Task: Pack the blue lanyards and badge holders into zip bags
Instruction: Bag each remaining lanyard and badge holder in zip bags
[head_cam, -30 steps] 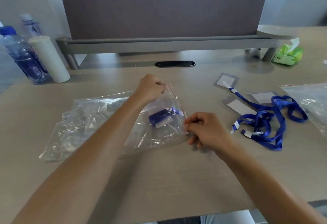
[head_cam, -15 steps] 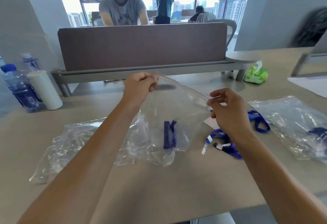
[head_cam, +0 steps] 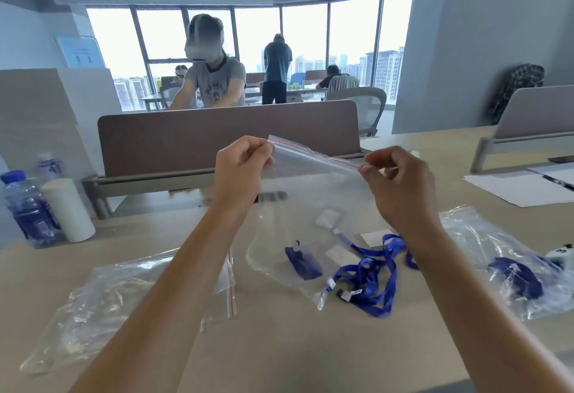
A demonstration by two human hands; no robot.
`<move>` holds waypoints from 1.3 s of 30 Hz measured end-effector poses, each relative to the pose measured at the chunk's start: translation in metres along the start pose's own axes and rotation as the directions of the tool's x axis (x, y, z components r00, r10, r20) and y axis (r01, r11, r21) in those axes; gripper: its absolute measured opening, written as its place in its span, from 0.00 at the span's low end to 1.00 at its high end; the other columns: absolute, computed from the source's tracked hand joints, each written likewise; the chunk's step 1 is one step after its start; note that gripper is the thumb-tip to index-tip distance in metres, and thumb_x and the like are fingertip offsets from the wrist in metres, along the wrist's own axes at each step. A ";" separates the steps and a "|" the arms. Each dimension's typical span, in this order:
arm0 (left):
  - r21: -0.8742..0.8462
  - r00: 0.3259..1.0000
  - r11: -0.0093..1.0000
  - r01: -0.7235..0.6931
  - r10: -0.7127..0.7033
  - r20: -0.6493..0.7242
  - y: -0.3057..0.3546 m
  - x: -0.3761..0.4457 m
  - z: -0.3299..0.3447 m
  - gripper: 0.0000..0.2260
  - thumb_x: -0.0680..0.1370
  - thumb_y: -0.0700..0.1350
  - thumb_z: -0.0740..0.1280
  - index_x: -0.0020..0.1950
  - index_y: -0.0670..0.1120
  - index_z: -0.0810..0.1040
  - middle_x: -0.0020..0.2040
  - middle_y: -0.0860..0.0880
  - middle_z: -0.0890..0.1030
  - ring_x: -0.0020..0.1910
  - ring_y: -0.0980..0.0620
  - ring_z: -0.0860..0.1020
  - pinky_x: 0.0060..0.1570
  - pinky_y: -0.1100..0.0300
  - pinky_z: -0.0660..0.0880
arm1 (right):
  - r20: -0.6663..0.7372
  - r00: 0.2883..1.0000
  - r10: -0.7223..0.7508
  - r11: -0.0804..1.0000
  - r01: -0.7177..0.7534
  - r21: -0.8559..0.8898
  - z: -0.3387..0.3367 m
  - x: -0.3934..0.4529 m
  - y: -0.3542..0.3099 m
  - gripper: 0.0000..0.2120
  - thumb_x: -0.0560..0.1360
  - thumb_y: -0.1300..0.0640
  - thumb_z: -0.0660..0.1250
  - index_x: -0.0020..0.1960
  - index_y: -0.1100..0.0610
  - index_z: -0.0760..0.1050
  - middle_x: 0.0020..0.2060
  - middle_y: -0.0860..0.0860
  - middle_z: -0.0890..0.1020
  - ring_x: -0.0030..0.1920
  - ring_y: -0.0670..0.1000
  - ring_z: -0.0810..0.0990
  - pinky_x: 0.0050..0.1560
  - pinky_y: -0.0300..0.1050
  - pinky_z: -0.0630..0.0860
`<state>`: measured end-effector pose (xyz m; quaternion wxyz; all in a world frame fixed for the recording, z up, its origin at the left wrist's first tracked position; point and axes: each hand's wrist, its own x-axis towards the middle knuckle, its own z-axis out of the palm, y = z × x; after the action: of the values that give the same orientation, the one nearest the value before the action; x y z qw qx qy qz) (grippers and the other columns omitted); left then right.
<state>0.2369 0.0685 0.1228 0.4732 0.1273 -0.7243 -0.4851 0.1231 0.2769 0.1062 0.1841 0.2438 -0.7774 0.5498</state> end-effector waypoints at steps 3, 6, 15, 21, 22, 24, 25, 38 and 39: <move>-0.003 0.997 0.999 -0.035 0.035 0.064 0.015 -0.008 0.015 0.06 0.81 0.39 0.68 0.48 0.39 0.83 0.37 0.49 0.82 0.35 0.62 0.78 0.39 0.71 0.74 | 0.017 0.990 -0.139 0.988 0.140 -0.069 -0.001 0.006 -0.012 0.08 0.75 0.43 0.70 0.50 0.45 0.83 0.46 0.39 0.81 0.49 0.47 0.78 0.53 0.47 0.76; -0.025 0.991 0.999 -0.038 0.041 0.129 0.024 -0.014 0.027 0.05 0.80 0.40 0.69 0.48 0.42 0.84 0.37 0.52 0.82 0.38 0.58 0.80 0.46 0.59 0.81 | 0.146 0.967 -0.210 0.977 0.212 -0.001 0.001 0.013 -0.023 0.12 0.74 0.38 0.72 0.52 0.43 0.84 0.50 0.38 0.82 0.56 0.46 0.79 0.58 0.49 0.77; 0.054 0.989 0.994 -0.092 0.085 0.123 0.036 -0.034 0.038 0.02 0.78 0.39 0.72 0.48 0.44 0.84 0.39 0.47 0.85 0.40 0.51 0.83 0.45 0.48 0.82 | 0.321 0.914 -0.248 0.960 0.187 0.210 -0.001 0.020 -0.025 0.00 0.75 0.54 0.77 0.45 0.50 0.86 0.36 0.42 0.86 0.37 0.38 0.81 0.40 0.28 0.73; 0.107 0.991 0.989 -0.102 0.092 0.098 0.036 -0.041 0.042 0.02 0.77 0.40 0.72 0.47 0.45 0.85 0.41 0.51 0.85 0.42 0.55 0.82 0.46 0.61 0.79 | 0.332 0.911 -0.242 0.954 0.163 0.250 -0.005 0.016 -0.022 0.01 0.75 0.56 0.77 0.45 0.53 0.86 0.36 0.45 0.85 0.34 0.38 0.79 0.37 0.28 0.74; 0.118 0.990 0.987 -0.113 0.102 0.097 0.037 -0.042 0.043 0.02 0.77 0.40 0.72 0.46 0.45 0.85 0.41 0.51 0.85 0.41 0.57 0.81 0.44 0.66 0.77 | 0.336 0.910 -0.243 0.952 0.158 0.261 -0.005 0.016 -0.022 0.02 0.75 0.56 0.77 0.44 0.53 0.86 0.35 0.45 0.85 0.34 0.38 0.79 0.37 0.28 0.74; 0.120 0.988 0.985 -0.127 0.115 0.107 0.038 -0.043 0.045 0.03 0.78 0.40 0.72 0.46 0.45 0.85 0.40 0.51 0.85 0.40 0.58 0.80 0.42 0.68 0.75 | 0.341 0.907 -0.246 0.947 0.151 0.284 -0.005 0.016 -0.021 0.02 0.74 0.56 0.77 0.44 0.54 0.86 0.35 0.46 0.85 0.33 0.38 0.78 0.37 0.28 0.73; 0.123 0.987 0.983 -0.133 0.119 0.110 0.038 -0.044 0.046 0.03 0.78 0.41 0.71 0.46 0.45 0.85 0.40 0.51 0.84 0.40 0.57 0.80 0.42 0.68 0.76 | 0.343 0.906 -0.248 0.947 0.151 0.285 -0.006 0.016 -0.021 0.02 0.75 0.56 0.77 0.44 0.54 0.86 0.36 0.47 0.85 0.33 0.39 0.78 0.37 0.28 0.73; 0.253 0.959 0.930 -0.268 0.232 0.162 0.031 -0.048 0.052 0.05 0.82 0.42 0.66 0.47 0.45 0.79 0.41 0.53 0.81 0.43 0.52 0.79 0.44 0.57 0.77 | 0.415 0.873 -0.256 0.957 0.167 0.239 -0.011 0.017 -0.017 0.04 0.76 0.55 0.74 0.43 0.54 0.84 0.35 0.50 0.85 0.31 0.41 0.74 0.33 0.30 0.71; 0.236 0.963 0.940 -0.247 0.212 0.164 0.031 -0.049 0.052 0.05 0.82 0.42 0.66 0.47 0.45 0.79 0.41 0.53 0.81 0.43 0.52 0.79 0.44 0.57 0.77 | 0.419 0.870 -0.260 0.957 0.174 0.233 -0.011 0.018 -0.016 0.04 0.77 0.55 0.74 0.44 0.54 0.84 0.36 0.51 0.85 0.31 0.41 0.74 0.34 0.30 0.71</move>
<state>0.2285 0.1460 0.1170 0.4559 0.0679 -0.8209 -0.3372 0.1184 0.2794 0.1320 0.0387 0.4653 -0.7110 0.5258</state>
